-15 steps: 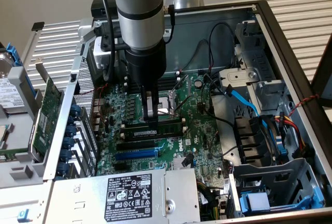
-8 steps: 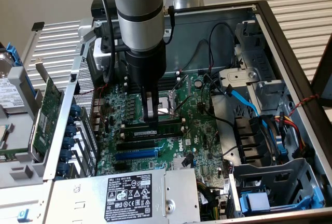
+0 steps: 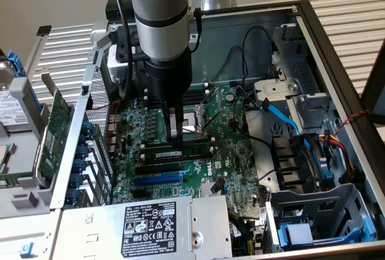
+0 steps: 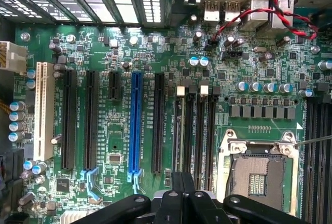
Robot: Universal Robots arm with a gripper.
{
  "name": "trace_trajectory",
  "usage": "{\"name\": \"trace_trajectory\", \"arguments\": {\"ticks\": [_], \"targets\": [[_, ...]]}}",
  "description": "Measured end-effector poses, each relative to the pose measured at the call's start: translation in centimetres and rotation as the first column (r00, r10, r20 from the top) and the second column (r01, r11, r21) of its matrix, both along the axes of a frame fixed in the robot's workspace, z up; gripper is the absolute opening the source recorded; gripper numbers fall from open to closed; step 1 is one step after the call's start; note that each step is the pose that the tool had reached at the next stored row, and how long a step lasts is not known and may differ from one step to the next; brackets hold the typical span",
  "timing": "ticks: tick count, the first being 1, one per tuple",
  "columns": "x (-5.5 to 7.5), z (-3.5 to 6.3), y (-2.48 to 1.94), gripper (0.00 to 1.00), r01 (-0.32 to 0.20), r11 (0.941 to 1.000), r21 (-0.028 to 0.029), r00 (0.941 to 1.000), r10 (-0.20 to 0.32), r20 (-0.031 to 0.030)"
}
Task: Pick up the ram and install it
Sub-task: 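Press down the ram until it locks into place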
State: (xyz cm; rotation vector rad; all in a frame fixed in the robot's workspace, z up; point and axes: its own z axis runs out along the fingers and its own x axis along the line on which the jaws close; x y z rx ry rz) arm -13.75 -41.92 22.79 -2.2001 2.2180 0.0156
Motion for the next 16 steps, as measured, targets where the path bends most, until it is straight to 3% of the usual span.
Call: {"name": "trace_trajectory", "arguments": {"ticks": [5, 12, 16], "targets": [[-0.02, 0.00, -0.31, 0.11, 0.000, 1.0000, 0.0035, 1.0000, 0.000, -0.0002], [-0.01, 0.00, -0.41, 0.11, 0.000, 0.9998, 0.0199, 1.0000, 0.000, -0.0004], [-0.01, 0.00, -0.43, 0.11, 0.000, 0.9998, 0.0206, 1.0000, 0.000, -0.0008]]}}
